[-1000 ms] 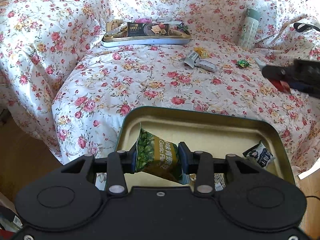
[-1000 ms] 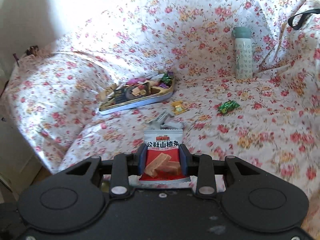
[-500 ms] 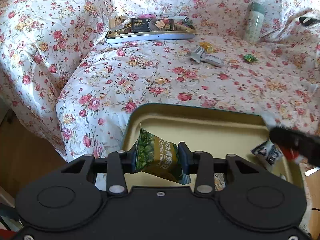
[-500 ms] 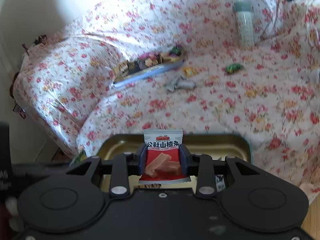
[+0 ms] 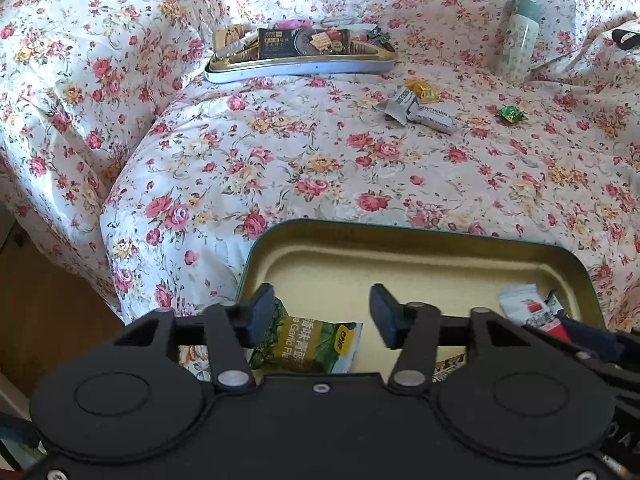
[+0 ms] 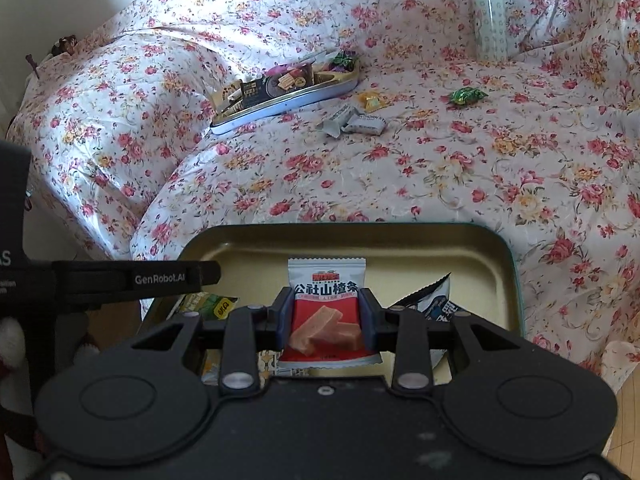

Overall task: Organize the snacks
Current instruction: 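Carry both held packets over the second gold tray, then open the left tool over the tray while the right tool releases the red-white packet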

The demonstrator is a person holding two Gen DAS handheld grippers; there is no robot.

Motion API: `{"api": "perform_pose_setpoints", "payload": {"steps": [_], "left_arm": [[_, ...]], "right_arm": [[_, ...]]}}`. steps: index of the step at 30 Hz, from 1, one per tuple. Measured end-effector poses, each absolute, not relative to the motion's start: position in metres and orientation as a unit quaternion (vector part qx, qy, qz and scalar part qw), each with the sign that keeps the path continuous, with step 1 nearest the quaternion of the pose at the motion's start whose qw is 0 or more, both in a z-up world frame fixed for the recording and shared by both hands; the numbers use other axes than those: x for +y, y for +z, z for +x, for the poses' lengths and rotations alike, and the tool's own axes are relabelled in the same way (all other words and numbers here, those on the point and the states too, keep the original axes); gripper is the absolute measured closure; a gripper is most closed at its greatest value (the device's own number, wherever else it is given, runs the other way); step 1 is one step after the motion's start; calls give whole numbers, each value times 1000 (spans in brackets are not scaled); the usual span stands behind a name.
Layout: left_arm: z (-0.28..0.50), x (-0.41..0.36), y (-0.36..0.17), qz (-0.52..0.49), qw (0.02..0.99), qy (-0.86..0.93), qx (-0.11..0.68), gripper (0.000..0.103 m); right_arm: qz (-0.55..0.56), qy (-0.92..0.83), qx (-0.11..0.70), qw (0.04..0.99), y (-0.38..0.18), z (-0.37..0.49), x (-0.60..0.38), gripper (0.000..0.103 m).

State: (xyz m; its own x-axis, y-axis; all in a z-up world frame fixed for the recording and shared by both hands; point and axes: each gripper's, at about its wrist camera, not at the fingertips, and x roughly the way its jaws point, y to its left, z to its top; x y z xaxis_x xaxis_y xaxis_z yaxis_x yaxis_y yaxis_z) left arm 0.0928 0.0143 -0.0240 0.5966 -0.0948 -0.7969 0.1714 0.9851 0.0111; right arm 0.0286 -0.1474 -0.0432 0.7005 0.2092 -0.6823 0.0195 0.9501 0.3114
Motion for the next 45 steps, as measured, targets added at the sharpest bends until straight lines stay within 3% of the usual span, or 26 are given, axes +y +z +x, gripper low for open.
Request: {"api": "perform_pose_setpoints", "payload": {"steps": [10,24,45], "left_arm": [[85,10,-20,65,895,-59,437,37],[64,-2,-15,107,900,-17,423,37],[60,-2,-16,121,898,1,423,37]], "right_arm": [[136,49,371,917,-37,27,-142,61],[100,23,350,931,-25,7,-145,34],[98,10,353,930,-29,2,-150,29]]}}
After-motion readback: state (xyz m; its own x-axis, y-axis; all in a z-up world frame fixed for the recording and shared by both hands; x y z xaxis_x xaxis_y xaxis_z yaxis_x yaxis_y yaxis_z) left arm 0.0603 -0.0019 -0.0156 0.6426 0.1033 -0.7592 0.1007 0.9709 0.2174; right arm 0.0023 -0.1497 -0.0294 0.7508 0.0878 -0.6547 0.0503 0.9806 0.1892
